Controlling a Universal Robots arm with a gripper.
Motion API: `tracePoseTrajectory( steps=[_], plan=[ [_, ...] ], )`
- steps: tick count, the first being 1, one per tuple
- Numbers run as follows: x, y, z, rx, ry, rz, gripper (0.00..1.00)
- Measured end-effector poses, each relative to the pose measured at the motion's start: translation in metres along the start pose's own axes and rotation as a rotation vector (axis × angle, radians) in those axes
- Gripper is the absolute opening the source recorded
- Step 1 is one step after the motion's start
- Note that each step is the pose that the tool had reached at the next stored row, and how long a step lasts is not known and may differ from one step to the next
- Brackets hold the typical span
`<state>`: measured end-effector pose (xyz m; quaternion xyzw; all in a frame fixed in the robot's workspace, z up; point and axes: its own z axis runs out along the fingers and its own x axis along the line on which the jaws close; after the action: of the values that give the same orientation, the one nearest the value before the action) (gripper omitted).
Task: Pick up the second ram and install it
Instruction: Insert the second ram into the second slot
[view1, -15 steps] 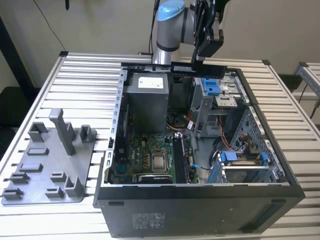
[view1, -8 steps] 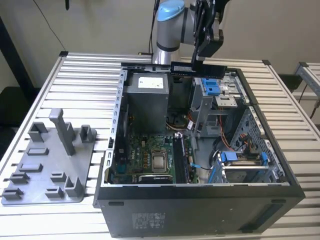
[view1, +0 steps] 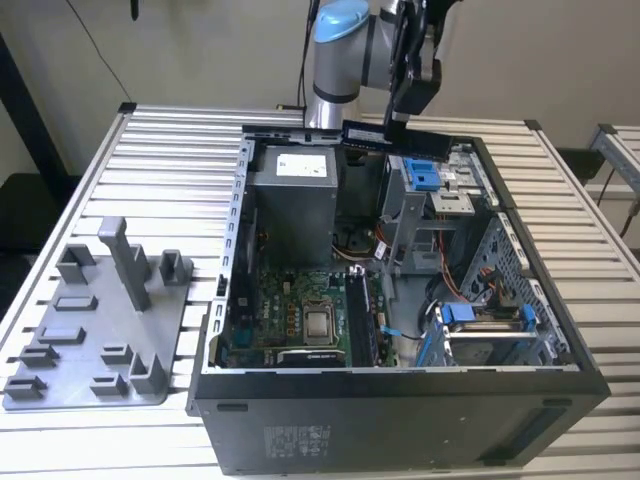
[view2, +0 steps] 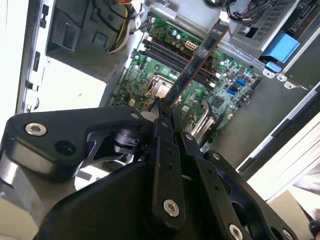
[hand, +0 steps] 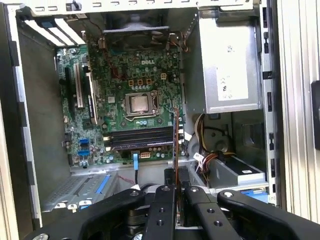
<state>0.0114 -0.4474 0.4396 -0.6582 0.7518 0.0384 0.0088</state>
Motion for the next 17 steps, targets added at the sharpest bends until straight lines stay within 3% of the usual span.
tracePoseTrajectory(
  steps=[17],
  plan=[
    [0.0, 0.0, 0.0005, 0.0164, -0.0119, 0.257, 0.14]
  ],
)
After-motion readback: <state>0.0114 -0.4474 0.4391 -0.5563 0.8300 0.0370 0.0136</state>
